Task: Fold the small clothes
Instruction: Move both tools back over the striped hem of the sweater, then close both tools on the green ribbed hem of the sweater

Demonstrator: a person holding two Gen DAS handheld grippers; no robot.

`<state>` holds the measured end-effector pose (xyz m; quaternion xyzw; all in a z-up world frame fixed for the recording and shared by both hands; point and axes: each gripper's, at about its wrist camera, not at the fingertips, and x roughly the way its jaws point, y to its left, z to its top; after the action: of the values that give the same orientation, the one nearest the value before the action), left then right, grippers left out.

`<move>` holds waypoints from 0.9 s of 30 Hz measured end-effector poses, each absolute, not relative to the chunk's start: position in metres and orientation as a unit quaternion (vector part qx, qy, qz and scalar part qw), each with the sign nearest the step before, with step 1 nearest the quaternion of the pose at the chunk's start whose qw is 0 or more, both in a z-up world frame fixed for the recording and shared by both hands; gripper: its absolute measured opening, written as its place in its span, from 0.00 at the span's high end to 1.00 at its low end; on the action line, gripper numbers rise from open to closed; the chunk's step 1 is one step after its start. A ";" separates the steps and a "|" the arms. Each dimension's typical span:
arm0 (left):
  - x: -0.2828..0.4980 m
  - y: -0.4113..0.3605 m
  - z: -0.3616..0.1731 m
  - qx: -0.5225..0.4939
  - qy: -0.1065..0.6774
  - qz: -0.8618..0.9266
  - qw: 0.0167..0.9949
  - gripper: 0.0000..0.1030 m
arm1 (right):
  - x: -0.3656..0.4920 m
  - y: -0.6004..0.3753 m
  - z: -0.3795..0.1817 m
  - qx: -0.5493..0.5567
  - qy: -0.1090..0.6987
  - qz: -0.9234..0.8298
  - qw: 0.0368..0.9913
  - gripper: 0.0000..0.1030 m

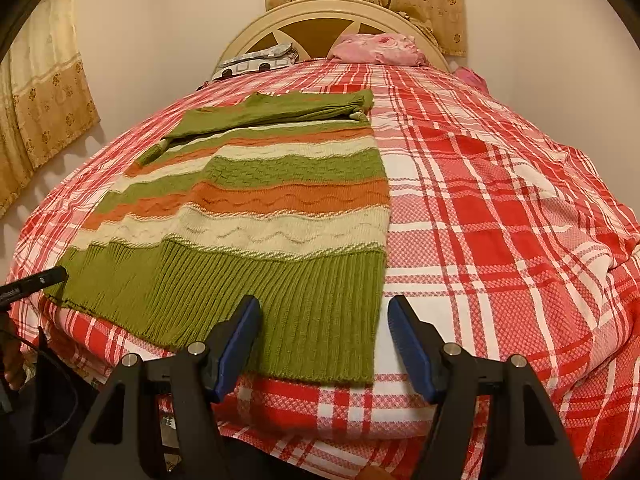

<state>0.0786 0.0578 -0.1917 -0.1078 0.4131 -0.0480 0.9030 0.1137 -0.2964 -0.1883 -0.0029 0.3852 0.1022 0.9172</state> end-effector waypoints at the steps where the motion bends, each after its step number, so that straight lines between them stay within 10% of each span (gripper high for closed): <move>1: 0.079 0.057 -0.192 -0.108 0.413 -0.056 0.903 0.79 | 0.113 -0.298 -0.188 0.000 0.385 0.102 0.917 0.35; 13: 0.079 0.059 -0.192 -0.116 0.413 -0.055 0.902 0.81 | 0.106 -0.298 -0.188 0.001 0.394 0.106 0.913 0.39; 18: 0.078 0.060 -0.194 -0.119 0.406 -0.057 0.904 0.79 | 0.103 -0.298 -0.189 -0.003 0.392 0.098 0.915 0.53; 23: 0.078 0.065 -0.188 -0.132 0.396 -0.082 0.905 0.90 | 0.102 -0.295 -0.188 0.019 0.388 0.124 0.913 0.89; 27: 0.072 0.076 -0.165 -0.151 0.350 -0.098 0.919 0.91 | 0.093 -0.304 -0.167 0.048 0.339 0.141 0.929 0.94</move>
<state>0.0724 0.0758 -0.1649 -0.1511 0.3496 -0.0976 0.9195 0.0926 -0.3036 -0.1674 0.0484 0.3393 0.1413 0.9288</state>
